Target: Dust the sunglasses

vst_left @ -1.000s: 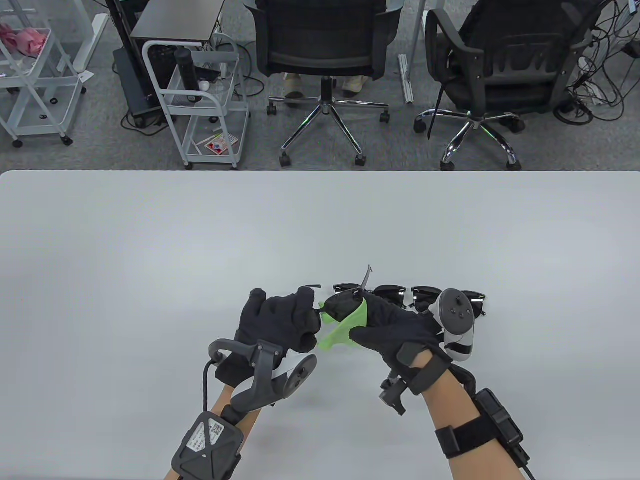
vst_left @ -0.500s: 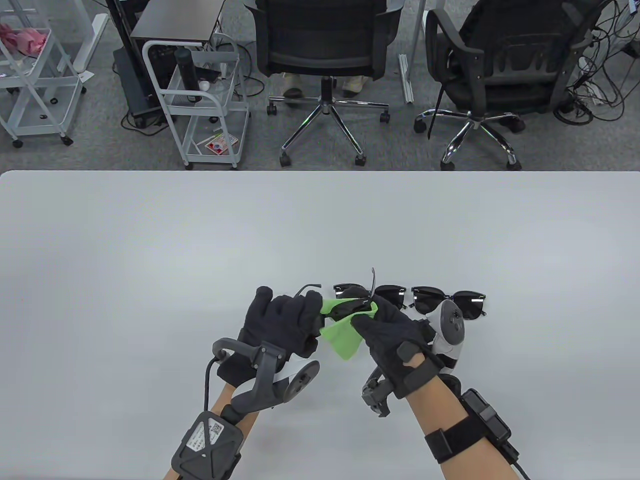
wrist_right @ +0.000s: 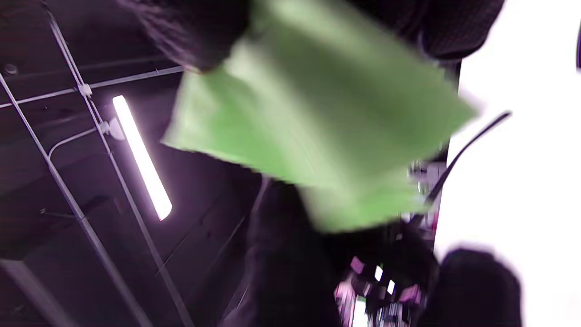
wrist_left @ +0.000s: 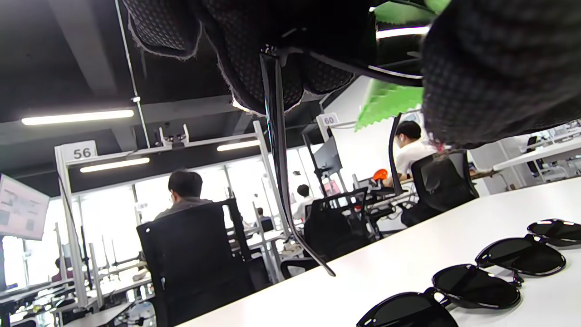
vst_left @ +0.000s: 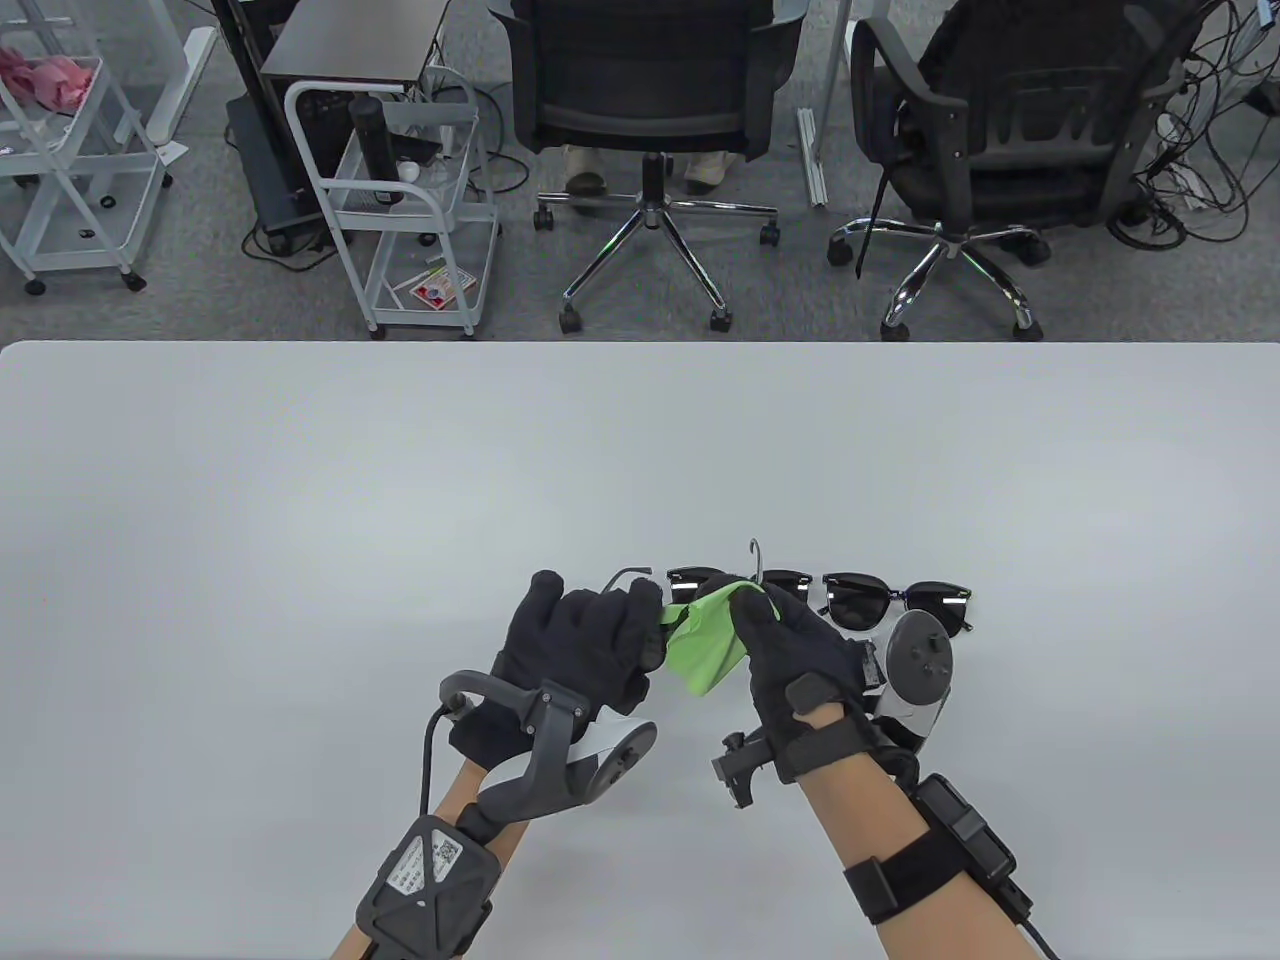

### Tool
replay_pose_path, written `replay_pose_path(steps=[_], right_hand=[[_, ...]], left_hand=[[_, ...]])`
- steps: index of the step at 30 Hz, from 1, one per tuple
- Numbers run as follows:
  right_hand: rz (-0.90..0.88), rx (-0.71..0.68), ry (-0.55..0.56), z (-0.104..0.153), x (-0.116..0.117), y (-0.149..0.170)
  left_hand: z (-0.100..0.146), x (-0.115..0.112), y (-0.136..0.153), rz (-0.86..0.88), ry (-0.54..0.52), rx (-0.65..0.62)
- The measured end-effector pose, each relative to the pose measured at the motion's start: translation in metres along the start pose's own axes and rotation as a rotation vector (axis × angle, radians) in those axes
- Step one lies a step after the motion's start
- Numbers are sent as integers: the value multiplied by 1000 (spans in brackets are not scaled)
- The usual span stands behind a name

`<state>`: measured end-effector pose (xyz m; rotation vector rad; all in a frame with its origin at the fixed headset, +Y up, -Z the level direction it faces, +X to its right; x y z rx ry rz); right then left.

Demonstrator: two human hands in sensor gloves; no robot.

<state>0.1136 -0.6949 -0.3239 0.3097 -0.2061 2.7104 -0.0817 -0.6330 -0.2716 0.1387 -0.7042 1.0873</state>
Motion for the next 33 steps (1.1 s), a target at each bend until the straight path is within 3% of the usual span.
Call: replay_pose_path(steps=[2, 3, 6, 7, 9, 14, 16, 19, 23, 25, 28, 33], right_hand=[[-19, 36, -152, -3, 11, 1], [12, 24, -164, -4, 12, -1], [203, -59, 10, -1, 7, -10], [195, -64, 88, 1, 4, -9], [175, -75, 143, 4, 0, -9], [128, -87, 168, 5, -8, -12], [76, -27, 103, 2, -8, -8], [64, 44, -86, -1, 0, -4], [159, 16, 61, 2, -3, -9], [255, -30, 76, 2, -4, -14], [252, -55, 133, 4, -8, -16], [233, -42, 85, 0, -11, -16]], left_hand=[[1, -3, 5, 19, 18, 17], [2, -3, 7, 20, 22, 19], [1, -3, 5, 9, 18, 11], [0, -3, 3, 2, 16, 7], [-1, -3, 1, -4, 15, 1], [-2, 1, -3, 33, 15, 3], [-2, -1, -1, 13, 24, 1], [1, -5, 4, 20, 35, 5], [3, -3, 4, -1, 25, 0], [2, -4, 6, 3, 28, 8], [2, -3, 3, 21, 27, 0], [1, -2, 0, 10, 26, -8]])
Point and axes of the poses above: the tracker on the back of each hand, its own y axis roughly to the little-finger side, its own z axis roughly from the fingertips to the wrist, x = y × z, the point moved 4 cm from there along -z, roughly from the wrist to the fingertips, and after that the axes turned 13 degrees about -z, right-handed, at the moved point
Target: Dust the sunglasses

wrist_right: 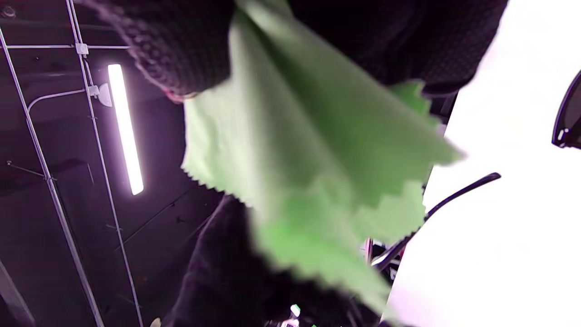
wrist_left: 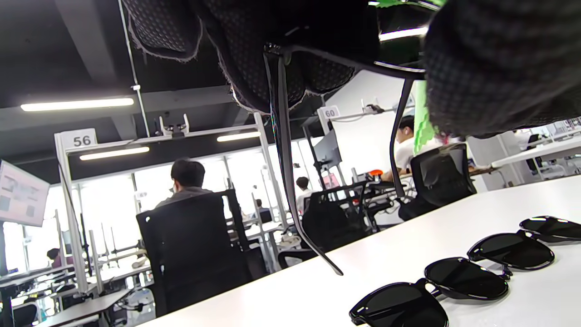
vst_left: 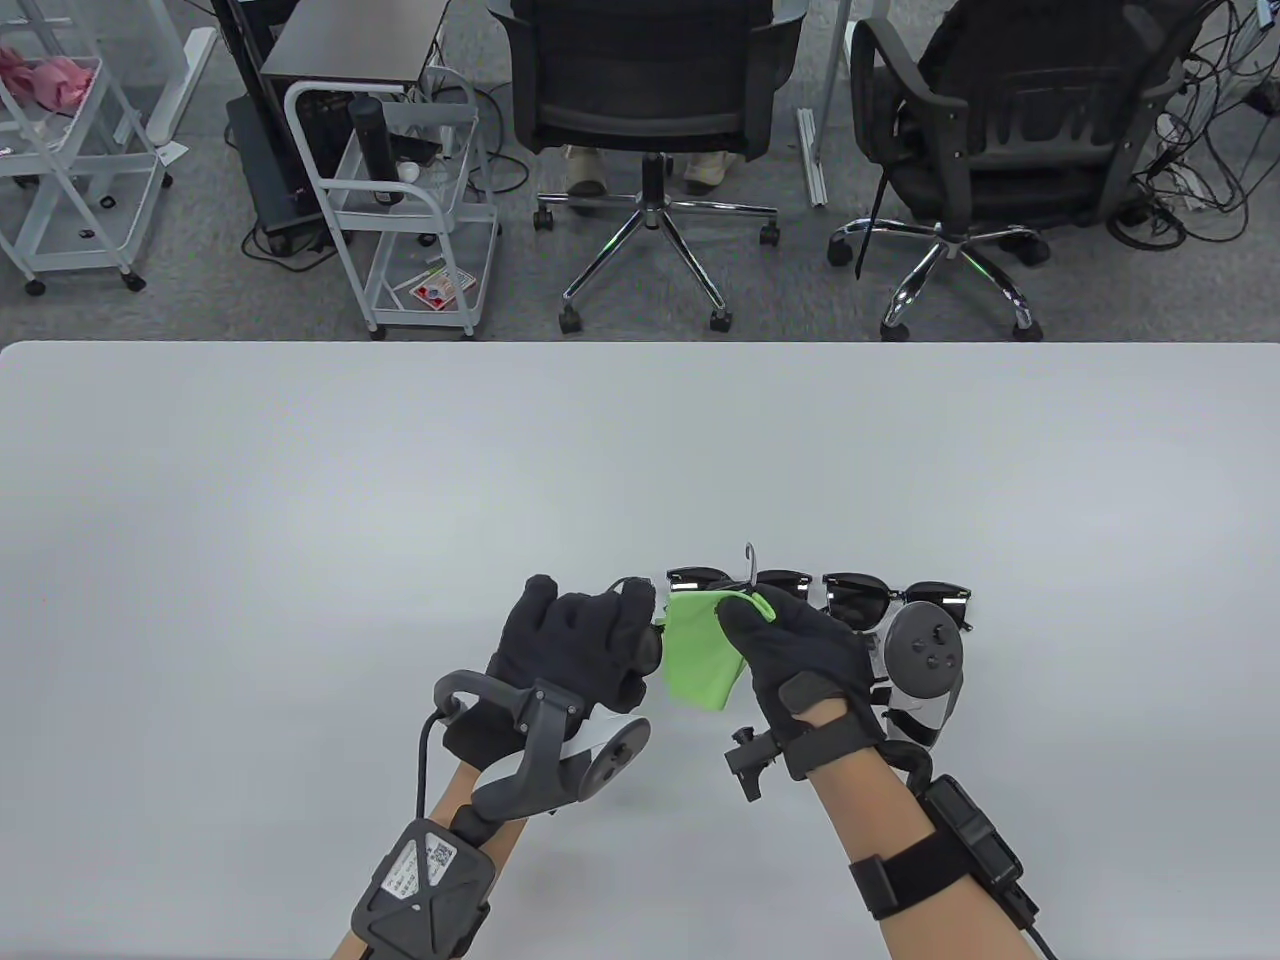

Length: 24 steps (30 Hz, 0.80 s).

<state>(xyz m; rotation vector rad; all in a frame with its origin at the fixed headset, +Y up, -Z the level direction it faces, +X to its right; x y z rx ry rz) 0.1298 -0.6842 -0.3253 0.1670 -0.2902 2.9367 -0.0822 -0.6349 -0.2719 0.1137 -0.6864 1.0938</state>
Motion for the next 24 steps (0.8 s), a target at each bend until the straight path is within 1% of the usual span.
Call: replay_pose_path(steps=[1, 2, 4, 5, 7, 8, 10, 11, 13, 14, 16, 17, 19, 20, 22, 24], right_hand=[[-20, 24, -34, -1, 1, 2], [-52, 56, -104, -2, 4, 5], [-84, 98, -186, -3, 8, 12], [-84, 110, -186, -3, 9, 14], [-39, 92, -122, -4, 7, 12], [17, 76, -84, -4, 5, 8], [93, 34, -47, -3, 2, 3], [98, 19, -15, -2, 0, 2], [57, 6, 16, 0, -2, 0], [44, 3, 16, 0, -3, 0], [29, 5, -24, -1, -3, 0], [11, 20, -62, -2, -1, 2], [-73, 74, -175, -3, 5, 9], [-98, 89, -209, -3, 7, 11], [-78, 80, -195, -3, 8, 10], [-14, 39, -139, -3, 7, 5]], left_hand=[[0, -1, 1, -11, 3, -1], [0, -3, 3, -19, 8, 1], [1, -8, 5, -17, 25, 2], [1, -9, 5, -20, 31, -1], [1, -9, 5, -23, 33, -1], [1, -10, 3, -27, 34, -2], [0, -8, 3, -21, 27, 1], [0, -6, 2, -9, 20, -2], [0, -3, 1, -2, 9, 0], [0, -1, 0, -7, 2, 0], [0, 0, 0, -8, 0, 0], [1, -1, 1, -20, 2, -2], [2, -3, 3, -33, 5, -3], [3, -3, 5, -25, 6, 1], [4, -2, 5, -40, 0, 0], [3, 0, 5, -41, -11, -1]])
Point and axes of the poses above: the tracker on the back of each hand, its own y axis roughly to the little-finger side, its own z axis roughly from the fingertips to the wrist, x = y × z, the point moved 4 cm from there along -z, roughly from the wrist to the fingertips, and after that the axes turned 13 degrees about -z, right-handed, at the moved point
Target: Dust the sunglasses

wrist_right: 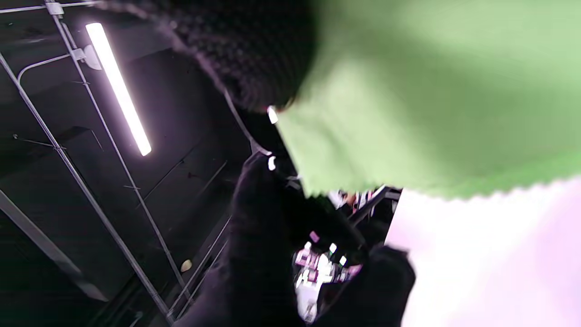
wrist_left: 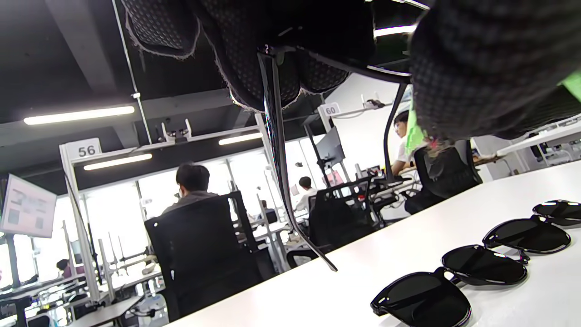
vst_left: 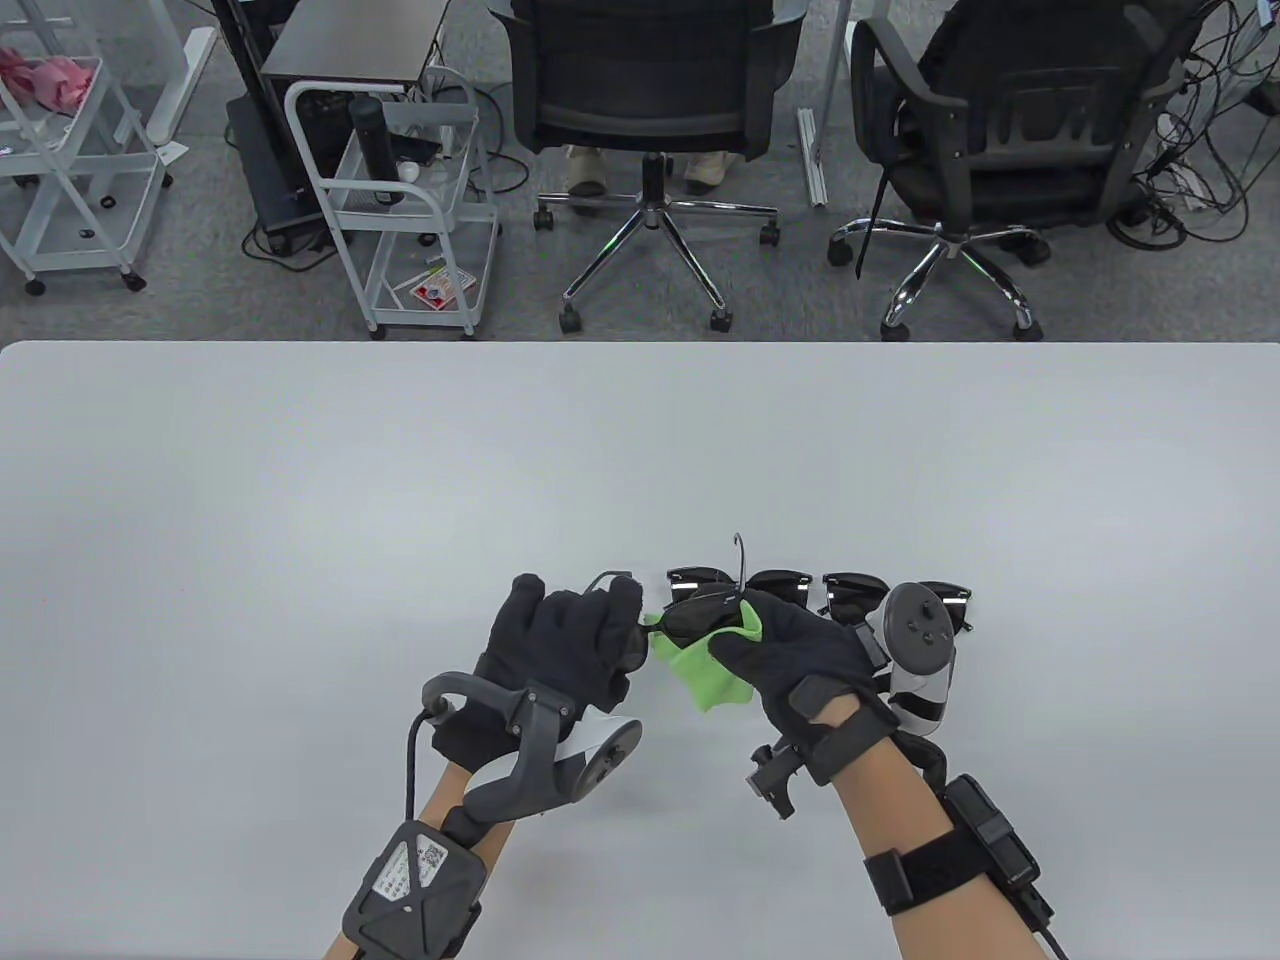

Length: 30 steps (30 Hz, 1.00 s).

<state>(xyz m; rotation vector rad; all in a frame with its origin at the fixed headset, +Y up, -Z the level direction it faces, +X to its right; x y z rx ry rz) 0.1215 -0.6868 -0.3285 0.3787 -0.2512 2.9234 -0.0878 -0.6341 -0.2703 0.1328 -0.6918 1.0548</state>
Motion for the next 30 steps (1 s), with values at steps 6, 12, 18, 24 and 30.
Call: replay_pose_path(steps=[6, 12, 18, 24, 30], right_hand=[[48, -63, 128, 5, -8, -5], [-138, -8, -38, 1, 3, 2], [6, -64, 33, 2, 3, -8], [-88, -59, 36, 3, 1, 2], [-111, -22, -205, -2, 27, 9]], left_hand=[[0, 6, -6, 14, -14, -13], [2, 7, 0, 8, -16, -3], [1, 7, 1, 0, -24, 4], [1, 9, 2, 9, -37, 5], [2, 12, 21, 93, -57, 77]])
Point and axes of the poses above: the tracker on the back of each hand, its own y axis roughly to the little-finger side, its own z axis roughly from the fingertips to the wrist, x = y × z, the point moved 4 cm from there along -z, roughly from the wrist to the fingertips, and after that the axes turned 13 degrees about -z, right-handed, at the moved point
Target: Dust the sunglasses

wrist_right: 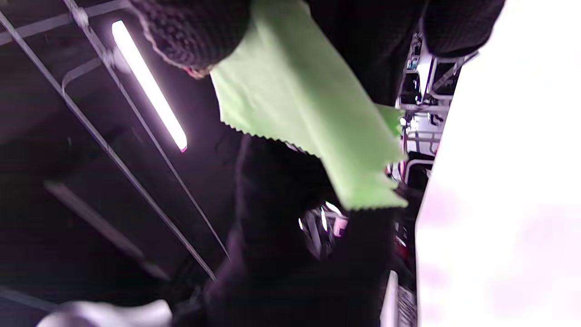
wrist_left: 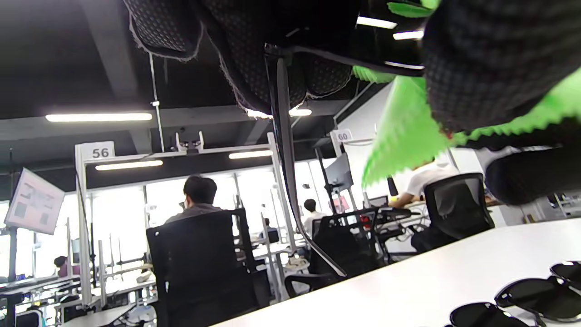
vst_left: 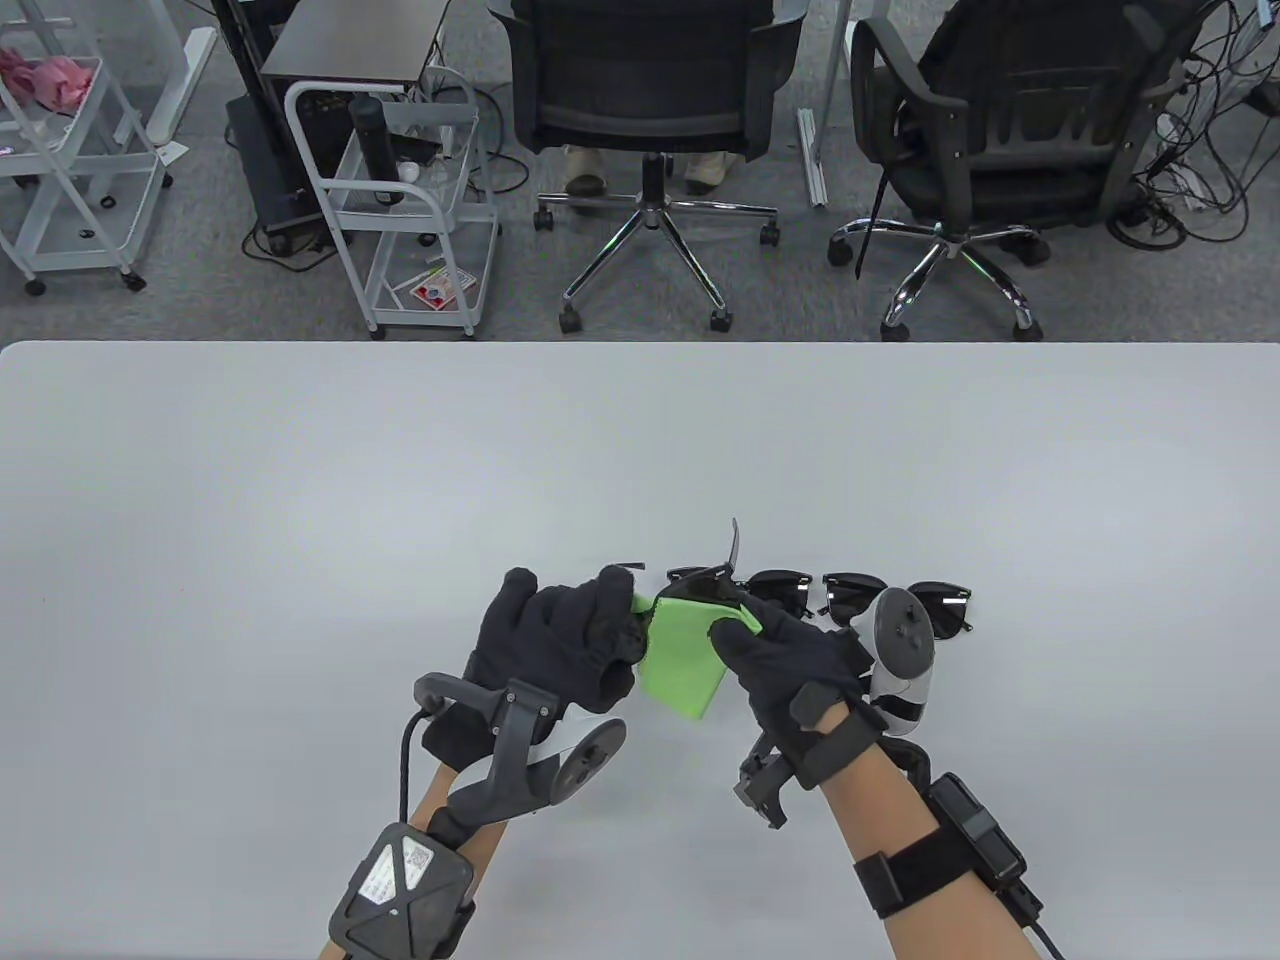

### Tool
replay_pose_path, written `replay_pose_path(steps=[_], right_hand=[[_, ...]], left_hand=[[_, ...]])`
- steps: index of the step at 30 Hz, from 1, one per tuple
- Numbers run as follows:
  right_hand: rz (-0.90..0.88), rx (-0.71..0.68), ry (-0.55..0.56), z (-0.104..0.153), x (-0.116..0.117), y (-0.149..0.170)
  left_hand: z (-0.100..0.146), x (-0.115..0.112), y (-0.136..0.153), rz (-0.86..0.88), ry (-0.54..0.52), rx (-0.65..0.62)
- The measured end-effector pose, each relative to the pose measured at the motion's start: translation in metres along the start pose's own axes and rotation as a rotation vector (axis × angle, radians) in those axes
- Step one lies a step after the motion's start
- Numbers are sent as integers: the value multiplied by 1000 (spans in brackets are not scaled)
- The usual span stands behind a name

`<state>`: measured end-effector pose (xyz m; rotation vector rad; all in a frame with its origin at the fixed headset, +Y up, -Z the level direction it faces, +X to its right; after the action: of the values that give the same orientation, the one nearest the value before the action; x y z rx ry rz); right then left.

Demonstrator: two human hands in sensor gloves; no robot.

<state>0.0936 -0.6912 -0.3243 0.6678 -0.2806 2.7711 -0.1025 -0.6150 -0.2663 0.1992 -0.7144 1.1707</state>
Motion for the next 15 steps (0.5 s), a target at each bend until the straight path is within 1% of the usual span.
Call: replay_pose_path(steps=[2, 4, 6, 7, 9, 12, 14, 15], right_hand=[[21, 16, -81, -3, 12, 1], [75, 24, -139, -4, 20, 1], [129, 30, -174, -4, 24, 0], [149, 26, -171, -3, 25, 0], [125, 36, -105, -2, 24, 3], [26, 73, 48, 2, 24, 11], [14, 86, 148, 6, 21, 11], [24, 83, 162, 6, 20, 11]], left_hand=[[0, 0, 2, -4, 2, 2], [0, 2, 5, 3, -6, 11], [1, 2, 6, 12, -6, 2], [1, 2, 4, 13, -9, -10], [2, 5, 0, 6, -17, -17], [3, 10, -13, -24, -40, -46], [3, 11, -19, -46, -45, -46], [3, 11, -20, -45, -47, -53]])
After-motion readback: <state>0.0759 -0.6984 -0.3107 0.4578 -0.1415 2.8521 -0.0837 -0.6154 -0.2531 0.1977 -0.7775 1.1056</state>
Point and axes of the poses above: the tracker on the back of each hand, its own y axis roughly to the little-finger side, its own z axis roughly from the fingertips to the wrist, x = y × z, the point moved 4 cm from there along -z, roughly from the wrist to the fingertips, and after that the axes turned 13 degrees about -z, right-handed, at the moved point
